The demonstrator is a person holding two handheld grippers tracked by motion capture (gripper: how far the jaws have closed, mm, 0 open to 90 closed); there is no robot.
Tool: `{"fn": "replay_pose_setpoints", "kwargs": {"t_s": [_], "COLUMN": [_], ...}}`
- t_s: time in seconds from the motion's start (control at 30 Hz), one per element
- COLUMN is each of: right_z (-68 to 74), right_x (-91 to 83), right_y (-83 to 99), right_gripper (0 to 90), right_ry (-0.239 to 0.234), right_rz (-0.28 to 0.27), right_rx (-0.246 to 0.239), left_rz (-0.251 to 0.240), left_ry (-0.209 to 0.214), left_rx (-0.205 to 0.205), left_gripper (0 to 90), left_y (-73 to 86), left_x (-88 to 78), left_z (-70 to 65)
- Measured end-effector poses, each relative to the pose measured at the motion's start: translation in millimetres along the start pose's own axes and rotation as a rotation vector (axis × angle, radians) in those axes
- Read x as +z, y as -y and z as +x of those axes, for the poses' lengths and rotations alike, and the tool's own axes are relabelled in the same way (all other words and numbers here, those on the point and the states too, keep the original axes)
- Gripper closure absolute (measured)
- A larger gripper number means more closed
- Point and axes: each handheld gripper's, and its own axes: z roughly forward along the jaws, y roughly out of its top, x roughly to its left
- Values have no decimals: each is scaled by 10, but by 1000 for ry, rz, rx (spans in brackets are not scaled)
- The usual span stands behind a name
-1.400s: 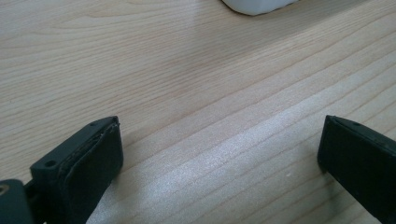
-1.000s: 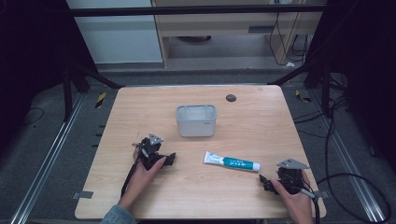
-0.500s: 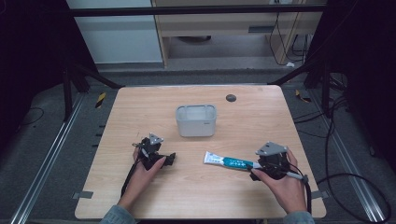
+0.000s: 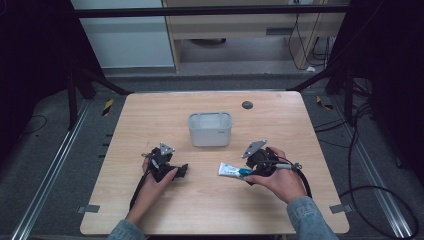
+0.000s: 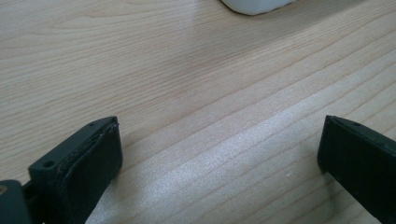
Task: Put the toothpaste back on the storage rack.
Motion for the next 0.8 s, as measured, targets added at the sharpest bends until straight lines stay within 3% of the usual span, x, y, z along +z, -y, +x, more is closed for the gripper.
{"fn": "replay_pose_setpoints", "kwargs": {"t_s": [0.4, 0.8], "right_z": [-2, -20], "right_x": [346, 473], "right_y": [-86, -100], "right_gripper": [355, 423], "right_ry": [-95, -154], "right_rz": [70, 104], "right_rx": [-48, -69], "left_rz": [1, 1], "left_ry": [2, 2], "left_rx": [3, 3], "left_gripper": [0, 0], "left_y": [1, 1], "left_x": [-2, -2], "left_z": [2, 2]}}
